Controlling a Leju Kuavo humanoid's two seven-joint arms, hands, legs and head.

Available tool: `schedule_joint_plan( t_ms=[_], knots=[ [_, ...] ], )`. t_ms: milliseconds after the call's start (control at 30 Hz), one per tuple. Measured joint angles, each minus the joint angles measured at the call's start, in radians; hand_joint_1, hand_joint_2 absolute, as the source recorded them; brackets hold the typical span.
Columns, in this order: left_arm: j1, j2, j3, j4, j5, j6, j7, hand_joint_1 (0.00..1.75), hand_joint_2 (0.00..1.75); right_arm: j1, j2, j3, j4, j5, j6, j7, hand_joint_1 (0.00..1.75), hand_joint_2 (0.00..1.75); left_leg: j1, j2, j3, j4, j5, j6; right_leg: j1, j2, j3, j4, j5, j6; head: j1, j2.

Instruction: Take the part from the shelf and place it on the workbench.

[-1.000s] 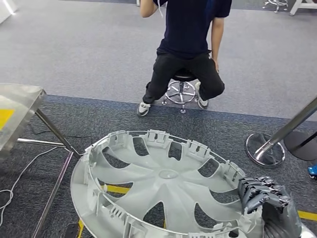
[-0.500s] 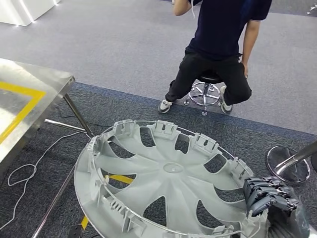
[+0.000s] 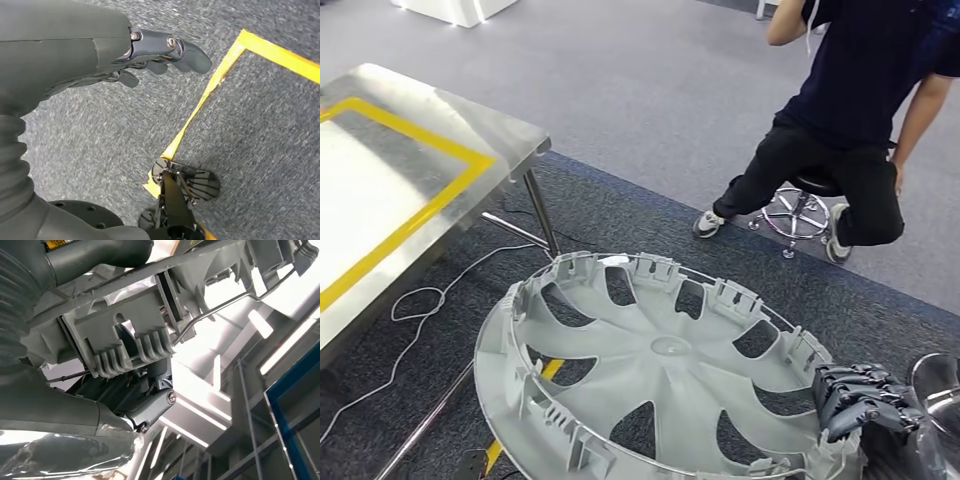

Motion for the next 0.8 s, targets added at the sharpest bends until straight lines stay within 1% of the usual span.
schedule_joint_plan(
  t_ms=[33,67,100,133,167,200,233,267,300,333,367,400,433,467,500,533,567,600,633,667,700,733,767,800],
  knots=[
    [-0.001,0.001,0.001,0.0,0.003,0.004,-0.003,0.0,1.75,0.003,0.0,-0.001,0.0,-0.001,0.0,0.0,1.75,1.75,0.001,-0.013,-0.006,0.002,0.002,-0.007,-0.003,0.021,0.015,-0.032,0.005,0.0,0.0,0.0],
    [0.0,0.002,0.003,0.0,0.01,0.005,-0.004,0.0,1.75,0.006,0.0,-0.002,-0.001,-0.002,0.0,0.0,1.75,1.75,0.002,-0.025,-0.012,0.002,0.006,-0.015,-0.003,0.026,0.018,-0.038,0.001,-0.004,0.001,0.0],
    [0.001,0.002,0.006,0.0,0.019,0.003,-0.003,0.0,1.75,0.009,0.0,-0.003,-0.002,-0.004,0.001,0.0,1.75,1.75,0.005,-0.037,-0.017,0.0,0.01,-0.021,-0.001,0.014,0.019,-0.037,0.004,-0.011,0.0,0.0],
    [0.003,0.002,0.011,0.0,0.026,-0.001,0.0,0.0,1.75,0.01,0.0,-0.004,-0.002,-0.005,0.003,0.0,1.75,1.75,0.007,-0.039,-0.021,0.001,0.011,-0.027,0.001,0.0,0.018,-0.037,0.006,-0.017,0.0,0.0],
    [0.004,0.002,0.015,0.0,0.031,-0.006,0.004,0.0,1.75,0.01,0.0,-0.004,-0.002,-0.007,0.004,0.0,1.75,1.75,0.006,-0.024,-0.028,0.012,0.002,-0.031,0.001,-0.013,0.018,-0.038,0.008,-0.025,-0.002,0.0],
    [0.004,0.002,0.019,0.0,0.033,-0.01,0.007,0.0,1.75,0.01,0.0,-0.005,-0.002,-0.008,0.005,-0.001,1.75,1.75,0.004,0.003,-0.043,0.042,-0.018,-0.035,0.001,-0.029,0.018,-0.04,0.009,-0.032,-0.005,0.0],
    [0.002,0.002,0.021,0.0,0.035,-0.012,0.01,0.0,1.75,0.01,0.0,-0.005,-0.002,-0.009,0.005,-0.001,1.75,1.75,0.003,0.037,-0.067,0.094,-0.05,-0.037,0.003,-0.045,0.018,-0.04,0.01,-0.038,-0.008,0.0],
    [0.0,0.001,0.022,0.0,0.035,-0.014,0.011,0.0,1.75,0.011,0.0,-0.006,-0.002,-0.01,0.005,-0.002,1.75,1.75,0.001,0.066,-0.1,0.163,-0.087,-0.04,0.006,-0.06,0.017,-0.04,0.009,-0.042,-0.01,0.0],
    [-0.002,0.0,0.023,0.0,0.035,-0.015,0.011,0.0,1.75,0.011,0.0,-0.007,-0.002,-0.011,0.006,-0.002,1.75,1.75,0.002,0.08,-0.13,0.232,-0.118,-0.041,0.009,-0.077,0.016,-0.04,0.009,-0.044,-0.011,0.0],
    [-0.002,-0.001,0.023,0.0,0.034,-0.014,0.011,0.0,1.75,0.011,0.0,-0.007,-0.002,-0.011,0.007,-0.002,1.75,1.75,0.002,0.087,-0.15,0.281,-0.134,-0.041,0.011,-0.092,0.015,-0.04,0.009,-0.045,-0.011,0.0],
    [-0.002,-0.002,0.023,0.0,0.031,-0.013,0.009,0.0,1.75,0.011,0.0,-0.008,-0.002,-0.011,0.008,-0.002,1.75,1.75,0.001,0.089,-0.152,0.293,-0.13,-0.04,0.013,-0.107,0.015,-0.04,0.008,-0.046,-0.011,0.0],
    [-0.001,-0.002,0.023,0.0,0.027,-0.01,0.006,0.0,1.75,0.011,0.0,-0.008,-0.001,-0.011,0.01,-0.002,1.75,1.75,0.001,0.092,-0.133,0.265,-0.109,-0.038,0.014,-0.121,0.016,-0.04,0.008,-0.046,-0.011,0.0],
    [0.0,-0.001,0.023,0.0,0.023,-0.008,0.002,0.0,1.75,0.01,0.0,-0.008,-0.001,-0.011,0.012,-0.001,1.75,1.75,-0.002,0.102,-0.097,0.203,-0.077,-0.034,0.015,-0.134,0.018,-0.04,0.007,-0.045,-0.011,0.0],
    [-0.001,-0.001,0.023,0.0,0.02,-0.007,-0.001,0.0,1.75,0.01,0.0,-0.008,-0.001,-0.011,0.013,-0.001,1.75,1.75,-0.006,0.126,-0.055,0.13,-0.049,-0.029,0.017,-0.146,0.02,-0.04,0.006,-0.044,-0.011,0.0],
    [-0.003,0.0,0.023,0.0,0.018,-0.007,-0.003,0.0,1.75,0.01,0.0,-0.009,-0.001,-0.011,0.013,-0.002,1.75,1.75,-0.01,0.147,-0.022,0.067,-0.031,-0.023,0.019,-0.156,0.021,-0.039,0.004,-0.041,-0.011,0.0],
    [-0.004,0.0,0.023,0.0,0.017,-0.007,-0.003,0.0,1.75,0.01,0.0,-0.009,-0.001,-0.011,0.013,-0.002,1.75,1.75,-0.014,0.164,-0.001,0.026,-0.022,-0.018,0.022,-0.166,0.021,-0.038,0.002,-0.037,-0.01,0.0],
    [-0.005,0.001,0.023,0.0,0.016,-0.007,-0.004,0.0,1.75,0.01,0.0,-0.009,-0.001,-0.011,0.013,-0.002,1.75,1.75,-0.018,0.17,0.005,0.008,-0.022,-0.013,0.024,-0.176,0.022,-0.038,0.001,-0.033,-0.01,0.0],
    [-0.005,0.001,0.023,0.0,0.015,-0.007,-0.005,0.0,1.75,0.01,0.0,-0.009,-0.001,-0.012,0.013,-0.001,1.75,1.75,-0.02,0.159,0.003,0.003,-0.022,-0.008,0.025,-0.187,0.024,-0.039,0.0,-0.028,-0.01,0.0],
    [-0.003,0.002,0.023,0.0,0.015,-0.009,-0.005,0.0,1.75,0.009,0.0,-0.009,-0.001,-0.012,0.014,-0.001,1.75,1.75,-0.018,0.147,0.004,0.0,-0.019,-0.003,0.024,-0.19,0.025,-0.04,-0.002,-0.023,-0.009,0.0],
    [-0.001,0.002,0.023,0.0,0.015,-0.012,-0.006,0.0,1.75,0.009,0.0,-0.01,-0.001,-0.012,0.015,-0.001,1.75,1.75,-0.015,0.136,0.005,-0.003,-0.017,0.002,0.022,-0.177,0.024,-0.034,-0.009,-0.017,-0.008,0.0],
    [0.0,0.003,0.023,0.0,0.014,-0.018,-0.007,0.0,1.75,0.01,0.0,-0.01,-0.001,-0.012,0.016,-0.001,1.75,1.75,-0.011,0.125,0.007,-0.006,-0.015,0.008,0.02,-0.153,0.015,-0.01,-0.025,-0.011,-0.006,0.0],
    [0.0,0.004,0.024,0.0,0.014,-0.025,-0.008,0.0,1.75,0.011,0.0,-0.01,-0.001,-0.012,0.016,-0.001,1.75,1.75,-0.007,0.114,0.009,-0.007,-0.013,0.012,0.017,-0.122,-0.007,0.037,-0.051,-0.006,-0.002,0.0],
    [-0.002,0.004,0.024,0.0,0.013,-0.031,-0.009,0.0,1.75,0.012,0.0,-0.01,-0.001,-0.011,0.017,-0.001,1.75,1.75,-0.006,0.103,0.008,-0.007,-0.012,0.014,0.016,-0.095,-0.037,0.103,-0.083,-0.002,0.002,0.0],
    [-0.003,0.004,0.024,0.0,0.012,-0.036,-0.009,0.0,1.75,0.013,0.0,-0.01,-0.001,-0.011,0.017,-0.001,1.75,1.75,-0.006,0.091,0.008,-0.007,-0.012,0.016,0.015,-0.083,-0.072,0.174,-0.112,0.0,0.004,0.0]
  ],
)
